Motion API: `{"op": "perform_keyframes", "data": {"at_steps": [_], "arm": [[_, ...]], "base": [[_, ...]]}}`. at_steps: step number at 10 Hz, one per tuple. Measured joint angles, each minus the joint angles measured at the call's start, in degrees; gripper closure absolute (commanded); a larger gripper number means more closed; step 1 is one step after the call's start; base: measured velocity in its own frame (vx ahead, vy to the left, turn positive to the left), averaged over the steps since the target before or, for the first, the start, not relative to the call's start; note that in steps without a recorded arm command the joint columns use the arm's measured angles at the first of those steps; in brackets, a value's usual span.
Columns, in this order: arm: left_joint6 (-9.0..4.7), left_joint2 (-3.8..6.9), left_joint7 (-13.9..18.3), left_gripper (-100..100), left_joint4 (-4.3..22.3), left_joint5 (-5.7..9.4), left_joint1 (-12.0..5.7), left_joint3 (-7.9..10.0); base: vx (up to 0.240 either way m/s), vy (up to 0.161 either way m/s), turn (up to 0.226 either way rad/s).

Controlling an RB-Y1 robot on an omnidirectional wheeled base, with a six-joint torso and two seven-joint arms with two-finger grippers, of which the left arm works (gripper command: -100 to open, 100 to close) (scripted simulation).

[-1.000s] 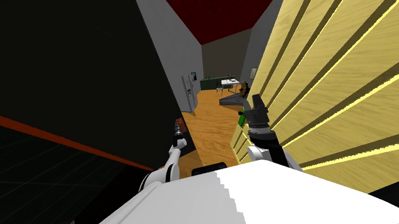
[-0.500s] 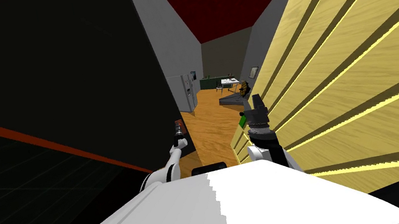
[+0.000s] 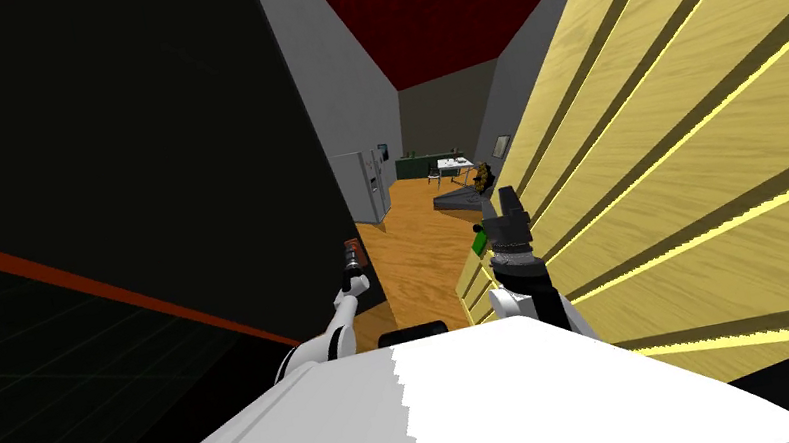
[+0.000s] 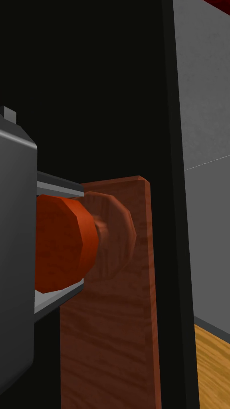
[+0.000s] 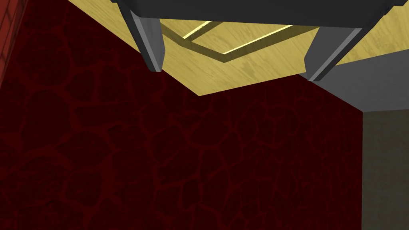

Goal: Push the door open

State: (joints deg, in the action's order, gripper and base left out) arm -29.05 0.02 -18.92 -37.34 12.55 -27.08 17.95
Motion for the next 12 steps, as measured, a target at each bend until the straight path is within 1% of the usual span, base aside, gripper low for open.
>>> {"op": "perform_keyframes", "data": {"at_steps": [1, 2, 3, 4, 5, 6, 8, 10, 11, 12], "arm": [[0.05, 0.62, -0.1, 100, -0.2, 0.21, 0.25, 0.30], [0.04, 0.83, -0.6, 100, 0.1, 0.55, -0.22, 1.12], [-0.64, 1.07, -1.3, 100, 1.7, 0.95, -1.48, 2.08], [-1.48, 1.27, -1.8, 100, 2.2, 1.18, -1.81, 2.65], [-2.02, 1.73, -1.7, 100, 2.5, 1.27, -1.99, 2.77], [-1.54, 1.71, -1.8, 100, 1.4, 1.31, -1.70, 2.93], [-0.48, 0.49, -3.4, 100, 0.2, 2.03, -1.22, 4.69], [-1.16, 0.14, -4.3, 100, 1.7, 2.71, -1.99, 6.26], [-1.10, -0.60, -4.9, 100, 0.9, 3.00, -1.75, 7.08], [-1.12, -0.59, -5.1, 100, 0.6, 3.06, -1.81, 7.22]], "base": [[0.184, -0.048, 0.063], [0.204, -0.038, 0.081], [0.194, -0.046, 0.051], [0.142, -0.026, 0.017], [0.061, -0.006, 0.000], [0.136, -0.034, 0.071], [0.179, -0.070, 0.100], [0.188, -0.055, 0.082], [0.080, -0.020, 0.034], [0.137, -0.042, 0.017]]}}
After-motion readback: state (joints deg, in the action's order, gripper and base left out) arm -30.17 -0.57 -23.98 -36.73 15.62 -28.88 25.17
